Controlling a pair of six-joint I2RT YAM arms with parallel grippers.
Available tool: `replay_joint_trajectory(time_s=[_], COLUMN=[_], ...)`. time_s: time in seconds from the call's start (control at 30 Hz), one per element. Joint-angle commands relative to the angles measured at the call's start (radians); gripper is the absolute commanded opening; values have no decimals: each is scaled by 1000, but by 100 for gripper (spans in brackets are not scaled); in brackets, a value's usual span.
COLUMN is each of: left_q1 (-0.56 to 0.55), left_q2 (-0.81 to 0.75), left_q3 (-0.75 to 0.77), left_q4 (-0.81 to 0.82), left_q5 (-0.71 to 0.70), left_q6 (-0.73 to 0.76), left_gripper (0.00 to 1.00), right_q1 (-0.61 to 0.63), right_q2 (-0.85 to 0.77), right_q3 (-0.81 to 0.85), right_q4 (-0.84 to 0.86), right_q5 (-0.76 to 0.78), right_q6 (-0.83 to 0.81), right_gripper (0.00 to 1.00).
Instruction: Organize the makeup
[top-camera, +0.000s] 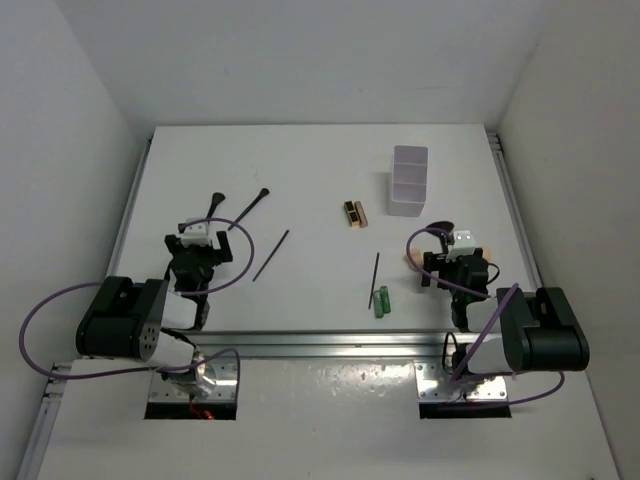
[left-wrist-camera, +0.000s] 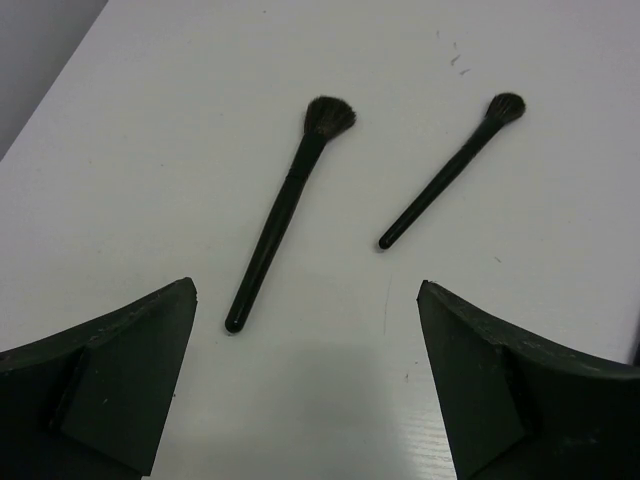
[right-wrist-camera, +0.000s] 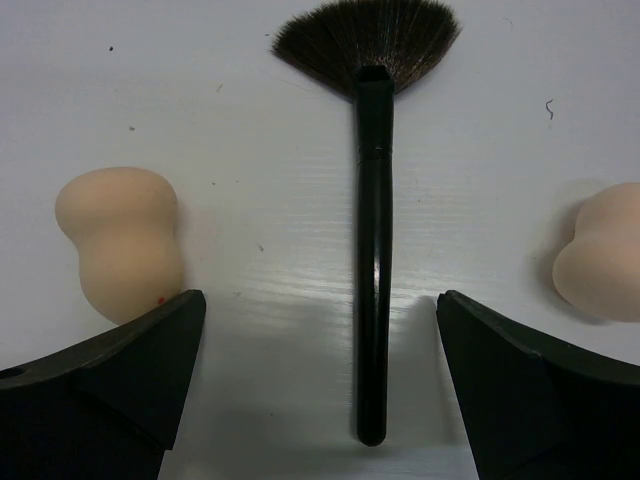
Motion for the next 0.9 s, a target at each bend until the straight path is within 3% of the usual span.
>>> replay_joint_trajectory(time_s=[0.0,0.1,0.17,0.2,0.23,0.3,0.33,0.4,0.47,0.5,0.53,0.57,0.63,0.67,0.7,0.77,0.83,0.87], left_q1=[8,8,8,8,8,8,8,8,8,8,8,8,8,8,8,8,8,8], left_q2=[-13,-13,-13,-47,-138,-177,-177,-154,-180,-212,-226,-226,-227,-190,-167,-121,-121,-136], left_q3=[15,15,15,26,119,277,449,561,598,607,608,623,663,693,768,830,845,832], left_q4=[57,57,69,-37,-170,-466,-771,-954,-955,-926,-912,-912,-912,-971,-1010,-1090,-1090,-1070], left_q5=[4,4,53,82,166,351,515,515,442,430,412,398,387,375,375,355,335,335], left_q6=[-5,-5,18,30,65,197,342,278,250,250,289,308,339,348,348,321,291,265], left_gripper=[99,99,99,99,99,99,99,99,99,99,99,99,99,99,99,99,99,99], right_q1=[1,4,2,7,7,7,10,12,7,-1,-17,-51,-88,-134,-148,-215,-264,-292], right_q2=[2,-12,-106,-137,-191,-271,-280,-287,-247,-227,-171,-170,-95,-37,24,110,201,218], right_q3=[-52,-49,41,115,155,328,421,555,723,765,900,942,1054,1127,1166,1255,1312,1313], right_q4=[15,-25,-173,-335,-484,-683,-803,-1022,-1109,-1243,-1348,-1349,-1536,-1575,-1696,-1767,-1858,-1870], right_q5=[-2,22,48,68,97,111,128,205,293,288,232,138,55,20,7,-38,-56,-48], right_q6=[-3,13,11,16,31,10,-16,-117,-159,-164,-162,-164,-165,-142,-122,-19,60,103], right_gripper=[100,100,100,100,100,100,100,100,100,100,100,100,89,71,62,49,52,61])
